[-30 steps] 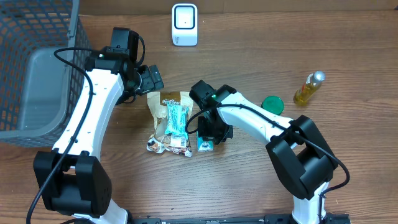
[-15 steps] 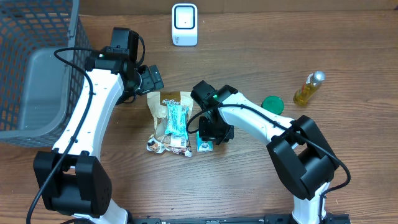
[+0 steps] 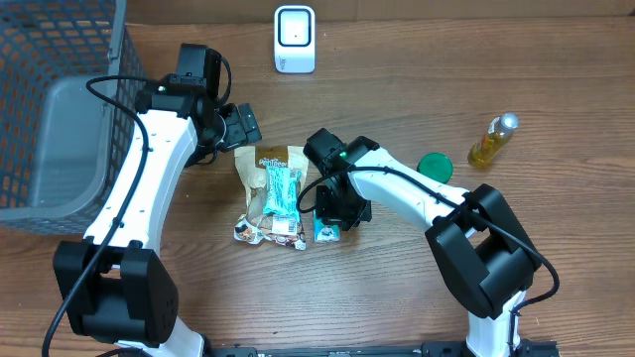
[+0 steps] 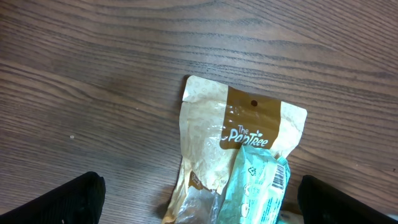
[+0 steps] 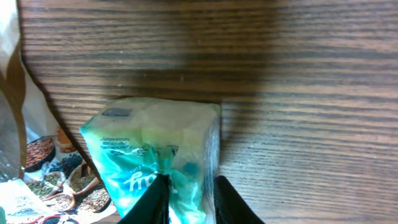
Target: Scan the item barcode
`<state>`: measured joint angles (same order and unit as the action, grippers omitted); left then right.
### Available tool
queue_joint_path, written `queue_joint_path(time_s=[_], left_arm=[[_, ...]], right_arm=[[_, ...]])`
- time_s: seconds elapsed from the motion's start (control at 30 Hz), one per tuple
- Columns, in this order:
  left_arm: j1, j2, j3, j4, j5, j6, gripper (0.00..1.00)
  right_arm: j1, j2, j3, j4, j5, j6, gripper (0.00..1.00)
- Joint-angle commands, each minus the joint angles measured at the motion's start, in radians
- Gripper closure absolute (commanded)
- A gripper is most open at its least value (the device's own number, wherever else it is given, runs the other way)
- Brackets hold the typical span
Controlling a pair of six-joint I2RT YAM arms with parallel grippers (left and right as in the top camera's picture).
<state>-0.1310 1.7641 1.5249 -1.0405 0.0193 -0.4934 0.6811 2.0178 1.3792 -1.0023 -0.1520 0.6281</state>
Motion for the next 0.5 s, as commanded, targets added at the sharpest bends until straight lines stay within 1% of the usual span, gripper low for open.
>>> queue_joint_path(time_s=[0.0,0.07,0.1,0.13,0.17,0.4,0.47], left_arm=[[-0.001,0.002,0.015,0.001,0.0,0.011,0.0],[-0.001,0.002,0.015,0.001,0.0,0.011,0.01],[-0.001,0.002,0.015,0.001,0.0,0.011,0.0],[-0.001,0.002,0.015,0.001,0.0,0.011,0.0],[-0.001,0.002,0.015,0.001,0.0,0.011,0.0],[-0.002,0.002,0.015,0.001,0.0,0.011,0.0],[-0.002,0.002,0.015,0.001,0.0,0.011,0.0]], right_arm=[[0.003,0.021,-0.054,0.019,0.038,0.0,0.83],[0.003,0.021,-0.062,0.026,0.034,0.0,0.86],[0.003,0.021,-0.063,0.026,0.031,0.0,0.89],[0.003,0.021,-0.063,0.026,0.029,0.0,0.95],[0.003,0.021,-0.063,0.026,0.027,0.0,0.96],[0.003,0.021,-0.063,0.028,0.026,-0.001,0.96],[0.002,0.019,-0.062,0.029,-0.002,-0.032,0.96]])
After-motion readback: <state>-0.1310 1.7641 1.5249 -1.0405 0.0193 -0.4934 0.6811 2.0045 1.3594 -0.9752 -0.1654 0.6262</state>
